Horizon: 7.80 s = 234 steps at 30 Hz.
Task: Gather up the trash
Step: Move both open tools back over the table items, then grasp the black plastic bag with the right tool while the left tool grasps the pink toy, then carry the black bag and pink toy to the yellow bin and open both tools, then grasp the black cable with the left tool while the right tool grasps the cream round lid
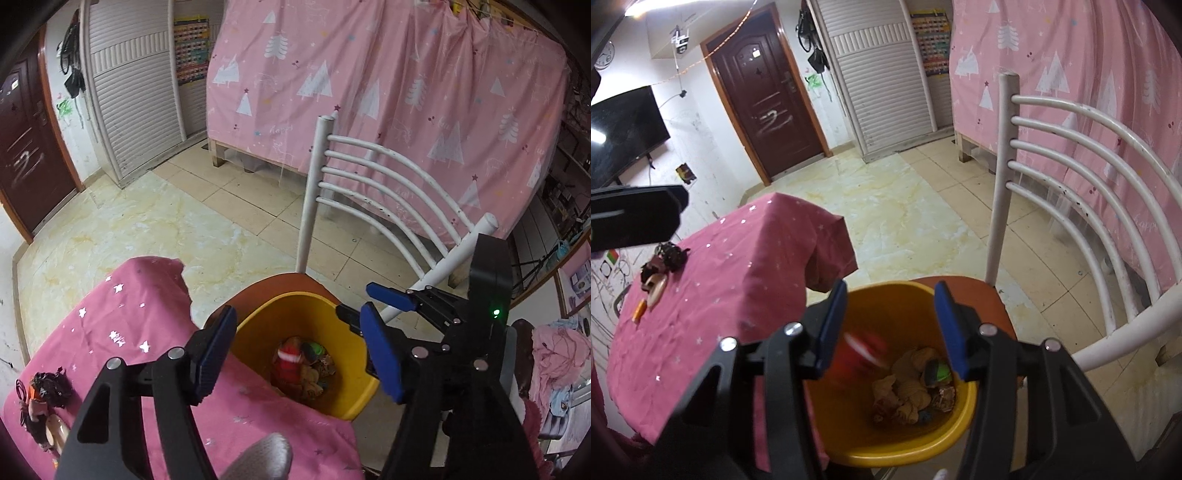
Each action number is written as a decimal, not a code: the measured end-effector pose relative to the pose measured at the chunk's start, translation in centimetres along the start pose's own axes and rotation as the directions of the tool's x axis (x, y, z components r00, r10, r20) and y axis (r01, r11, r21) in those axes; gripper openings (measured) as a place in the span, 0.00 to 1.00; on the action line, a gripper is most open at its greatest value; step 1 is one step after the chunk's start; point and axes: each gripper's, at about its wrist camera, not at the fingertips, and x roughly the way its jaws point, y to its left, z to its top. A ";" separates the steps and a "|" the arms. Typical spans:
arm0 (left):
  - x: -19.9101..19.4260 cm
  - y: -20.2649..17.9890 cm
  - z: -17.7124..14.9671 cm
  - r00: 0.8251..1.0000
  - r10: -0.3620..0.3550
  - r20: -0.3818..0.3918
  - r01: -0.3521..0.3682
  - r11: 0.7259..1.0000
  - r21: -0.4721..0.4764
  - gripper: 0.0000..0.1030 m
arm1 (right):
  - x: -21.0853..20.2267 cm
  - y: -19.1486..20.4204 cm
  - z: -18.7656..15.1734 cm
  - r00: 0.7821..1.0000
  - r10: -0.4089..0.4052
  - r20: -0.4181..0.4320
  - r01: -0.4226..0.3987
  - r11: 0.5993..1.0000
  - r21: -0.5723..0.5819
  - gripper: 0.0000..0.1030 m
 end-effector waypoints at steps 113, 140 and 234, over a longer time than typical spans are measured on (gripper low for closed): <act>-15.6 16.7 -8.7 0.939 0.296 0.178 -0.283 0.955 -0.093 0.13 | 0.2 20.9 4.0 0.982 0.184 0.043 -0.160 0.932 -0.326 0.21; -4.6 -1.6 -1.2 0.988 0.109 0.108 -0.125 0.980 0.155 0.13 | 0.4 1.9 -1.8 0.999 0.038 -0.008 -0.039 0.996 -0.076 0.23; -5.6 38.3 -16.0 0.969 0.234 -0.083 -0.248 0.909 -0.334 0.16 | 9.8 39.6 -2.1 0.907 0.265 -0.328 -0.404 0.770 -0.494 0.64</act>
